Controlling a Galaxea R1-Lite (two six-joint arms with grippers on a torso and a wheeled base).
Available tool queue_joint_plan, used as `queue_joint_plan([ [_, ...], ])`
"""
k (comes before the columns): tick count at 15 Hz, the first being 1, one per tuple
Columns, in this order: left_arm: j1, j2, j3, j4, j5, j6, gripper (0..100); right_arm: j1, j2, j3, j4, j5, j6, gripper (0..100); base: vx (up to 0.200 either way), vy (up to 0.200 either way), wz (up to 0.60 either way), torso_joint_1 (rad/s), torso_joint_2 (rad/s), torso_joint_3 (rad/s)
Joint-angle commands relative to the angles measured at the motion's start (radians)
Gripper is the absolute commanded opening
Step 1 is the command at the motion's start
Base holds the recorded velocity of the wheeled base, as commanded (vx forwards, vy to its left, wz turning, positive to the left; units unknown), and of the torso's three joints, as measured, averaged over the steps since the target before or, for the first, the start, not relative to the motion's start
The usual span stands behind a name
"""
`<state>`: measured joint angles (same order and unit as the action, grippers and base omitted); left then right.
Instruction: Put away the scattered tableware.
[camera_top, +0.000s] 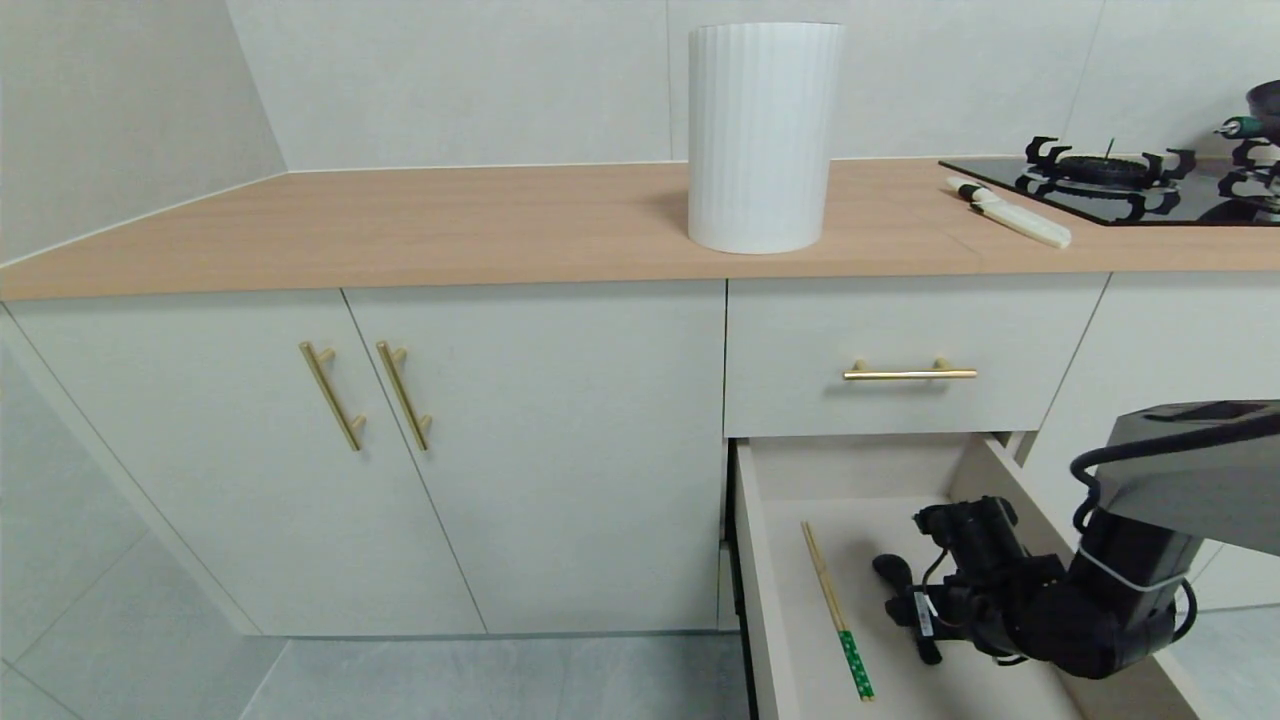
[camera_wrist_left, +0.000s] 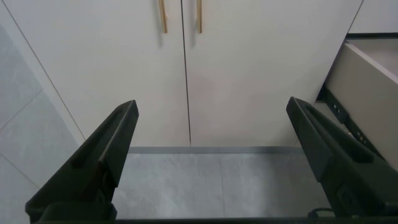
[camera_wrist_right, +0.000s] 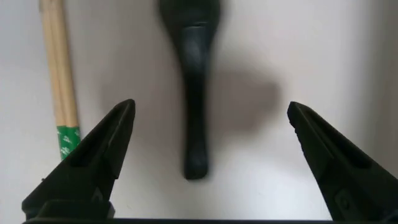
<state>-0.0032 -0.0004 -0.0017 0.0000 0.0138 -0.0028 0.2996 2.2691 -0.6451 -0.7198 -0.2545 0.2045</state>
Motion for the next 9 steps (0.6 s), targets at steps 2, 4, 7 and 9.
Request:
queue_joint_plan([
  [2, 0.0, 0.0, 0.0, 0.0, 0.0, 0.0, 100, 0.01, -0.286, 0.099, 0.011, -0.035, 0.0, 100, 0.0, 0.0, 0.0, 0.0, 0.0, 0.0],
  [4, 0.0, 0.0, 0.0, 0.0, 0.002, 0.0, 100, 0.021, -0.433, 0.147, 0.056, -0.042, -0.004, 100, 0.0, 0.0, 0.0, 0.0, 0.0, 0.0],
  [7, 0.0, 0.0, 0.0, 0.0, 0.0, 0.007, 100, 0.019, -0.628, 0.147, 0.243, -0.029, 0.003, 100, 0.0, 0.0, 0.0, 0.0, 0.0, 0.0],
  [9, 0.0, 0.0, 0.0, 0.002, 0.002, 0.026, 100, 0.018, -0.698, 0.147, 0.322, -0.017, 0.004, 100, 0.0, 0.0, 0.0, 0.0, 0.0, 0.0],
])
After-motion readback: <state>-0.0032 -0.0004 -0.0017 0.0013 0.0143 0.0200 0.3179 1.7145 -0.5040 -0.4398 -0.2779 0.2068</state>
